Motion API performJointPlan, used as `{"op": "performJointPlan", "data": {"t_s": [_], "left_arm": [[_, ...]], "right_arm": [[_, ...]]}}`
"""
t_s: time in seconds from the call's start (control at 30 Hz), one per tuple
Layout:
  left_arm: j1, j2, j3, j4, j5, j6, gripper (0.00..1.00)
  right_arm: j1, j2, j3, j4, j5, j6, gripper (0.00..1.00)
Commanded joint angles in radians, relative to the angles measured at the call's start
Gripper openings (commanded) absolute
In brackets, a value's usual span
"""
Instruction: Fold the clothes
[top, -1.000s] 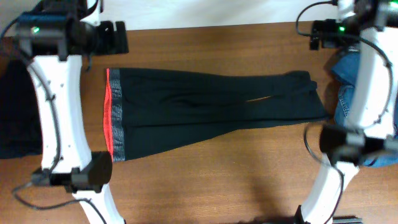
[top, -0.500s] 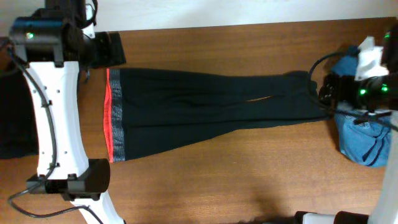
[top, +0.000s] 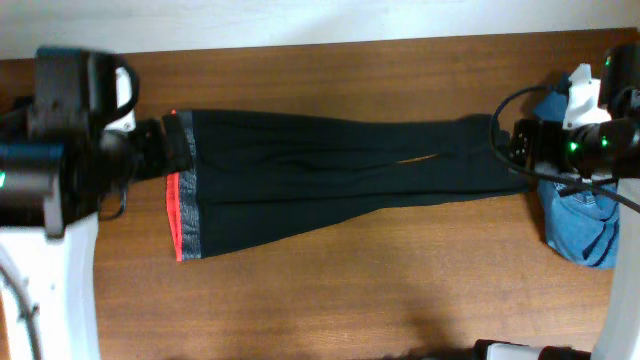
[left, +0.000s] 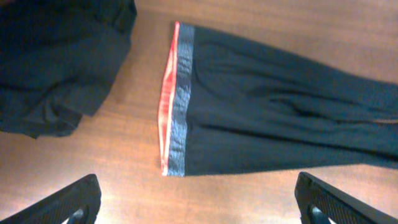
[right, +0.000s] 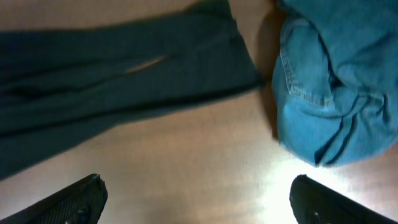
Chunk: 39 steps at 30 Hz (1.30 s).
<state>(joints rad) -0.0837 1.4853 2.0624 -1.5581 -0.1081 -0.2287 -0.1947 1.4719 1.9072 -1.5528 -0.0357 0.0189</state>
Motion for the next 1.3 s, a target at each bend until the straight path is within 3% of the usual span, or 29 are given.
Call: {"op": "performJointPlan", "data": {"t_s": [0.0,0.23,0.4,0.63,0.77,0.93,1.13,1.27], "left_arm": [[0.0,0.008,-0.127,0.09,-0.024,-0.006,0.99],[0.002,0.061,-0.283,0.378,0.0,-0.006,0.99],[0.016,0.13,-0.284,0.425,0.013,-0.006,0.99],[0.138,0.206,-0.284,0.487,0.016,-0.002,1.0],[0.204,0.256,-0.284,0.566,0.131,0.093,0.99],[0.264,0.356,-0.284,0.674,0.247,0.107,0.99],[0.287,0.469,-0.283,0.781,0.308,0.122,0.99],[0.285,0.517,-0.283,0.822,0.314,0.21,0.99]], "right_arm": [[0.003,0.013,-0.034,0.052,-0.006,-0.03,0.99],[0.003,0.123,-0.046,0.103,-0.005,-0.048,0.99],[0.003,0.186,-0.046,0.103,-0.005,-0.048,0.99],[0.003,0.22,-0.046,0.147,-0.008,-0.103,0.99],[0.003,0.221,-0.045,0.234,-0.013,-0.165,0.99],[0.003,0.257,-0.045,0.336,-0.041,-0.162,0.99],[0.002,0.393,-0.045,0.435,-0.039,-0.208,0.99],[-0.016,0.518,-0.044,0.522,-0.04,-0.23,0.98]]}}
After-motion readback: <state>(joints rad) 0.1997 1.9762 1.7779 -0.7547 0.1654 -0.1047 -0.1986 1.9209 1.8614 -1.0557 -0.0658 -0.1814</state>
